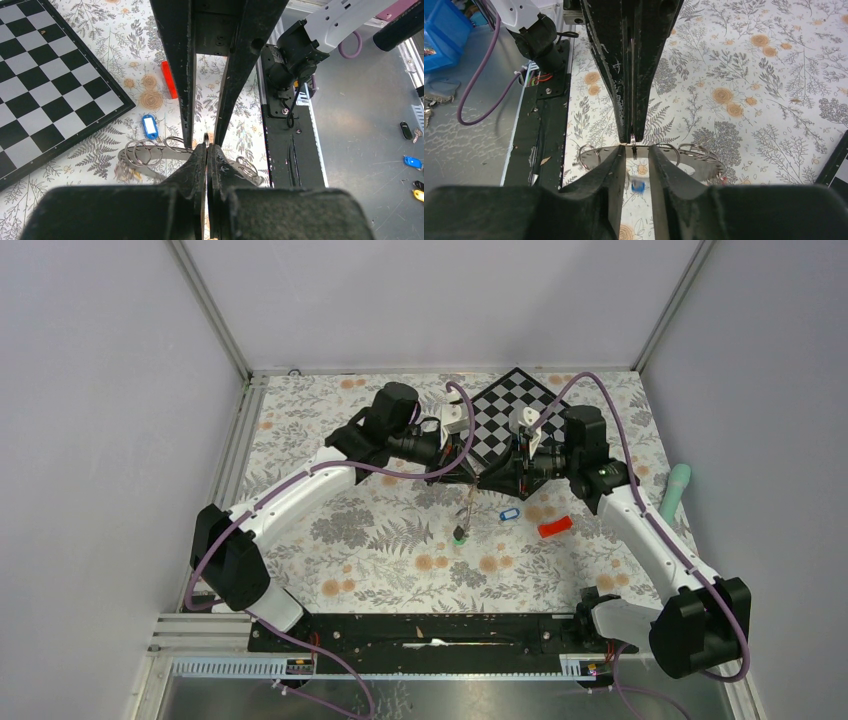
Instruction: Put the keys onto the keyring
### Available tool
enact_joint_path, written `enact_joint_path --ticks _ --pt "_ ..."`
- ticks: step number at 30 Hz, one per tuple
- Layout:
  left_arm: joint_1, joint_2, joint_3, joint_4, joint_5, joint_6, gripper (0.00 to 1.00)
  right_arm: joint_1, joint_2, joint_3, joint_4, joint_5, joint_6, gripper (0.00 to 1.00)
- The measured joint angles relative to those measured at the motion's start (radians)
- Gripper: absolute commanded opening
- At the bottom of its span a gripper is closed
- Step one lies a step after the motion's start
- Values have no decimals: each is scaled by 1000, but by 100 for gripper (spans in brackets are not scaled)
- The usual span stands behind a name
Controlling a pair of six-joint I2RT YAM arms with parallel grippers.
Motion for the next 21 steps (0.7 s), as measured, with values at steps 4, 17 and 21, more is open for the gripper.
enact_joint_path --ticks 4,17,21 --pt "0 0 0 3 0 -1 0 2 1 -14 31 -8 23 17" --pt "2 0 -6 5 0 -3 0 2 4 -42 103 -31 72 0" --pt "2 0 -8 5 0 8 0 2 4 -44 104 -31 71 0"
